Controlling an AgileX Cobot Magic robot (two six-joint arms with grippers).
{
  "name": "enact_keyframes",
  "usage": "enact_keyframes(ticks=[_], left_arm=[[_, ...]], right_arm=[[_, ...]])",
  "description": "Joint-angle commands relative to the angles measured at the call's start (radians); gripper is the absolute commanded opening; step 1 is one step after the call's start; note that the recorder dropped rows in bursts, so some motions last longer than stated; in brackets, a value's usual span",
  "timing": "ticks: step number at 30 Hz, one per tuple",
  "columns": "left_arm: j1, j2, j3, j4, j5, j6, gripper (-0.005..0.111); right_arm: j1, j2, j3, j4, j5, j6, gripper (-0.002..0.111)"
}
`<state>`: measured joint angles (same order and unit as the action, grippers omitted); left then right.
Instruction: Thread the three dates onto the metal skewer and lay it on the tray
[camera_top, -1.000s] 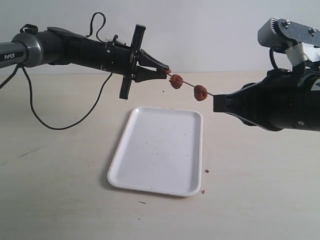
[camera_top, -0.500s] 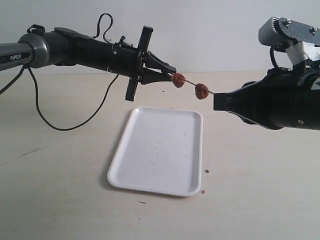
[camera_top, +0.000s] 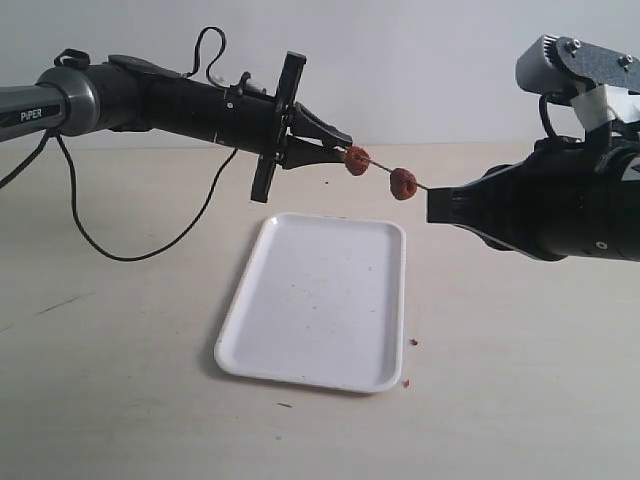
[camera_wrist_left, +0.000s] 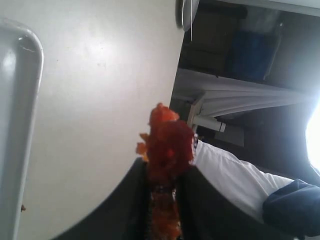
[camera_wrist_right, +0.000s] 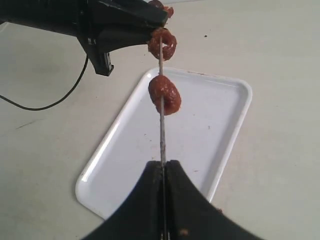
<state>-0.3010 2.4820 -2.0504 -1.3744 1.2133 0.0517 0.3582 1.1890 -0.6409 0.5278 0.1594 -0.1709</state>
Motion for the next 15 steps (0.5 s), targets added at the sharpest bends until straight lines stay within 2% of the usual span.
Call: enact_keyframes(ticks=[1, 7, 12, 15], left_arm=[[-0.006, -0.010, 0.002, 0.001, 0.008, 0.000, 0.020], [-0.006, -0.010, 0.002, -0.001, 0.008, 0.001, 0.018], [-0.017, -0.010, 0.002, -0.008, 0.008, 0.005, 0.004], [-0.024, -0.010, 0.002, -0.015, 0.008, 0.015, 0.006]], right_arm=[[-0.003, -0.001, -0.006, -0.010, -0.012, -0.012, 0.000], [-0.003, -0.001, -0.006, -0.010, -0.029, -0.030, 0.000], [-0.003, 0.028, -0.006, -0.010, -0.043, -0.038, 0.000], [-0.003, 0.056, -0.006, -0.010, -0.041, -0.038, 0.000]])
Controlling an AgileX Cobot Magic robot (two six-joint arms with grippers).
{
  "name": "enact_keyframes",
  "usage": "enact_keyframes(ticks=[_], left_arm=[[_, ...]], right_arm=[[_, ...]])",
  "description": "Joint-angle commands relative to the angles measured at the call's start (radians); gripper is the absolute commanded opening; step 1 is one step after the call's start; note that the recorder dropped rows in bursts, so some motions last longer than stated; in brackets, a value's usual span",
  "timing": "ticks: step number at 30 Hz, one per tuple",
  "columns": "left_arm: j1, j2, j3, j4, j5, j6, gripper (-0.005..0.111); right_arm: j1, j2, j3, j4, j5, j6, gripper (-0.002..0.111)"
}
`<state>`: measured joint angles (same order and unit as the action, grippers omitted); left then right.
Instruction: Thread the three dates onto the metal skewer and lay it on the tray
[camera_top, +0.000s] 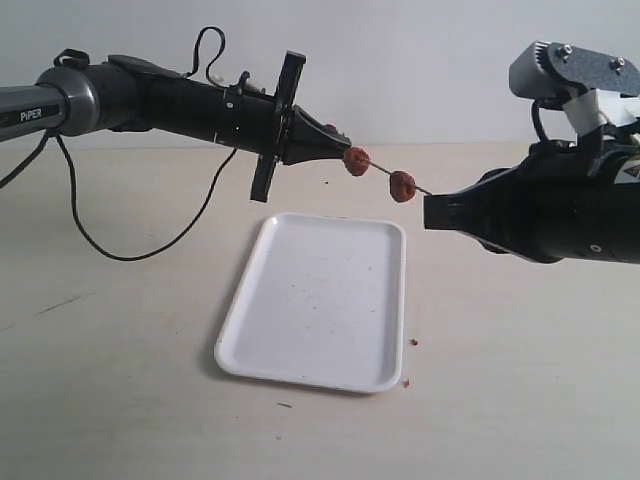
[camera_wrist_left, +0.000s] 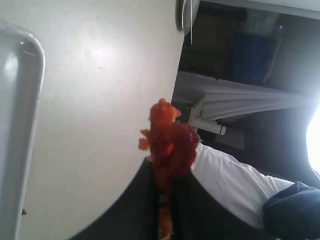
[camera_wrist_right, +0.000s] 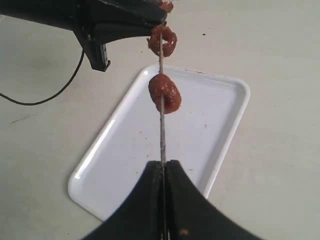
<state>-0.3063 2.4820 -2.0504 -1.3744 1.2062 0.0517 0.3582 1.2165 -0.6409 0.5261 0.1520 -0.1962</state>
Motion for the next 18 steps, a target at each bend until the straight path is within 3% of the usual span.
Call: enact_keyframes(ticks=[1, 5, 18], left_arm=[[-0.018, -0.010, 0.002, -0.016, 0.015, 0.015, 0.007], [-0.019, -0.010, 0.002, -0.017, 0.015, 0.015, 0.012], [-0.020, -0.010, 0.002, -0.021, 0.015, 0.015, 0.012]], right_arm=[[-0.003, 0.035, -0.006, -0.009, -0.033, -0.012, 0.000], [-0.003, 0.038, -0.006, -0.009, -0.054, -0.018, 0.000], [-0.003, 0.038, -0.104, -0.009, -0.011, -0.073, 0.000]])
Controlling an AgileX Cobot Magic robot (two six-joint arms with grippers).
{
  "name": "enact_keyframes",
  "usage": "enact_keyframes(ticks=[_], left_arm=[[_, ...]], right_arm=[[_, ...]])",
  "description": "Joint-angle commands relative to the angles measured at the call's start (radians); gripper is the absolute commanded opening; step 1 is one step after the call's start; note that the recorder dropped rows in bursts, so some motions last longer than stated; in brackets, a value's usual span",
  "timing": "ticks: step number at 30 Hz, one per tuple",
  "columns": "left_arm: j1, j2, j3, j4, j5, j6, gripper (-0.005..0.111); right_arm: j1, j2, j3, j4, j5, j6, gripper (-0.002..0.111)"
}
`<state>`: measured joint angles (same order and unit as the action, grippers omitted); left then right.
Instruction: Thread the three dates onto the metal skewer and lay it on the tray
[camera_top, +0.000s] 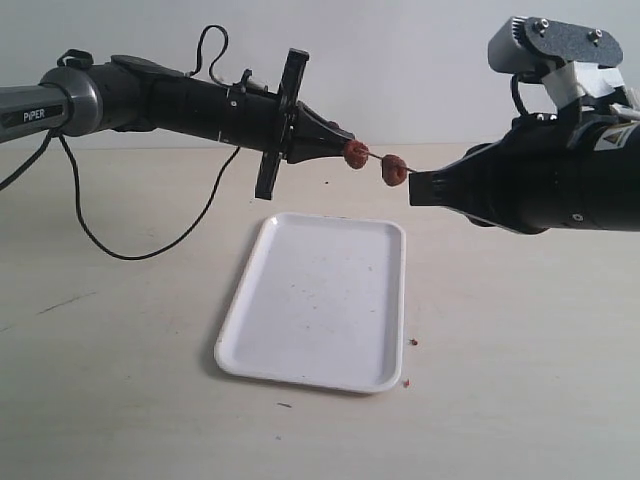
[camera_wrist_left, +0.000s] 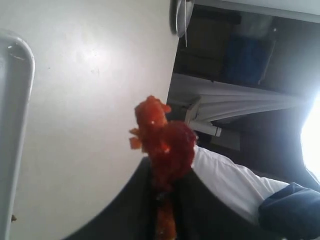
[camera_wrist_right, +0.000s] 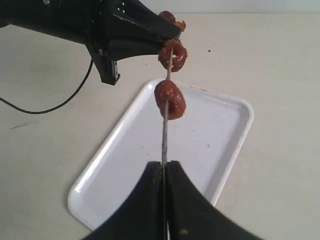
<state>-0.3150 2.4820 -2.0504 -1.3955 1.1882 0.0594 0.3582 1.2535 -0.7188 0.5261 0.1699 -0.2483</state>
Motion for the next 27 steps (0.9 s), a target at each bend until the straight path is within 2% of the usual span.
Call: enact_keyframes(ticks=[1, 16, 27], left_arm=[[-0.012, -0.010, 0.002, -0.002, 0.033, 0.007, 0.012], [-0.012, -0.010, 0.002, -0.006, 0.033, 0.007, 0.012], [-0.012, -0.010, 0.002, -0.006, 0.033, 0.007, 0.012]], right_arm=[[-0.003, 0.001, -0.026, -0.009, -0.025, -0.021, 0.000], [-0.003, 0.126, -0.058, -0.010, -0.045, -0.021, 0.000], [-0.003, 0.130, -0.088, -0.013, -0.012, -0.027, 0.000]])
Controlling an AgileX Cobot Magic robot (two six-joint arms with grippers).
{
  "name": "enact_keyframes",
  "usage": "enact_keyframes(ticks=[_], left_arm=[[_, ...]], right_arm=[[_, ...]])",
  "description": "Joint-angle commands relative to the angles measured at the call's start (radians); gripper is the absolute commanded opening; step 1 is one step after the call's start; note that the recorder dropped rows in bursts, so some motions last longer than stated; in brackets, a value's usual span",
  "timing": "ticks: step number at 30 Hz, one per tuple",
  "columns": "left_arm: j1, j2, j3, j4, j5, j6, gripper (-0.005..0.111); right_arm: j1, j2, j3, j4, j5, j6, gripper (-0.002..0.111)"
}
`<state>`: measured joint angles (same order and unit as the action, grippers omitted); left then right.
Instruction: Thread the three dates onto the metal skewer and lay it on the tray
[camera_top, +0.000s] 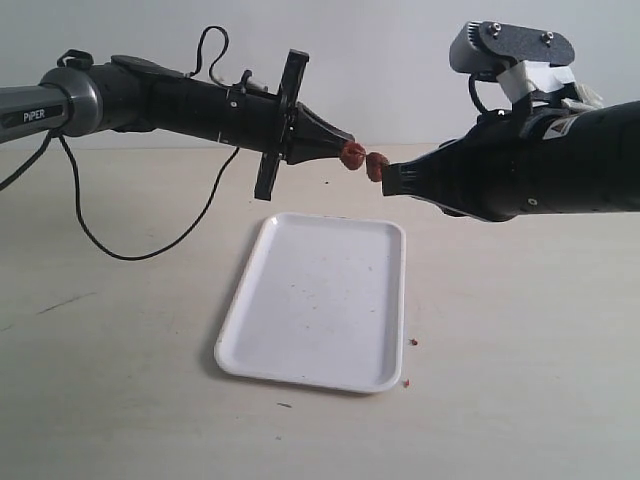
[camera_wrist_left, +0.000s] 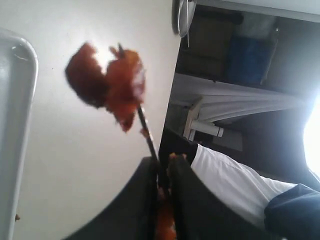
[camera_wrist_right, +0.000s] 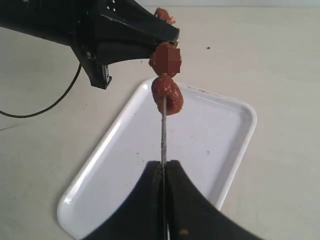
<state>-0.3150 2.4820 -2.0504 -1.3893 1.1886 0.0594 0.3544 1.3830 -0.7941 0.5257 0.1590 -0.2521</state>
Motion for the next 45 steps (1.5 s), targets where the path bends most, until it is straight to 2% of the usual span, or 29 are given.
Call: enact_keyframes(ticks=[1, 6, 8, 12, 16, 18, 26, 29, 30, 31, 33, 38, 42, 45], left_arm=[[-0.012, -0.010, 0.002, -0.012, 0.033, 0.007, 0.012], [-0.007, -0.010, 0.002, -0.012, 0.033, 0.007, 0.013], [-0.005, -0.010, 0.002, -0.012, 0.033, 0.009, 0.018], [0.010, -0.010, 0.002, -0.012, 0.033, 0.012, 0.036], [0.021, -0.012, 0.002, -0.012, 0.033, 0.012, 0.048], [0.024, -0.014, 0.002, -0.012, 0.033, 0.012, 0.049], [0.026, -0.020, 0.002, 0.021, 0.033, 0.012, 0.049], [0.028, -0.025, 0.002, 0.021, 0.033, 0.012, 0.045], [0.028, -0.031, 0.002, 0.021, 0.033, 0.012, 0.040], [0.028, -0.039, 0.002, 0.025, 0.033, 0.012, 0.029], [0.036, -0.066, 0.002, 0.053, 0.033, 0.051, 0.001], [0.061, -0.178, 0.002, 0.349, 0.033, 0.067, 0.000], [0.063, -0.293, 0.002, 0.623, 0.033, 0.058, 0.000], [0.061, -0.373, 0.002, 0.733, -0.003, 0.035, 0.000]], right_arm=[[0.001, 0.001, -0.013, -0.012, 0.002, -0.031, 0.000], [0.001, 0.001, -0.013, -0.018, 0.014, -0.040, 0.000], [0.001, 0.001, -0.013, -0.047, 0.018, -0.035, 0.000], [0.001, -0.003, -0.013, -0.078, 0.034, -0.032, 0.000], [-0.002, -0.022, -0.013, -0.099, 0.043, -0.024, 0.000], [-0.002, -0.031, -0.013, -0.154, 0.048, 0.017, 0.000], [-0.002, -0.093, -0.013, -0.620, 0.146, 0.454, 0.000], [-0.002, -0.144, -0.013, -0.788, 0.215, 0.653, 0.000], [-0.002, -0.156, -0.013, -0.850, 0.243, 0.732, 0.000], [-0.002, -0.161, -0.013, -0.903, 0.258, 0.805, 0.000], [0.016, -0.161, -0.013, -0.933, 0.290, 0.847, 0.000], [0.102, -0.161, -0.013, -0.917, 0.301, 0.956, 0.000], [0.144, -0.161, -0.013, -0.944, 0.229, 1.195, 0.000], [0.158, -0.161, -0.013, -1.035, 0.194, 1.394, 0.000]])
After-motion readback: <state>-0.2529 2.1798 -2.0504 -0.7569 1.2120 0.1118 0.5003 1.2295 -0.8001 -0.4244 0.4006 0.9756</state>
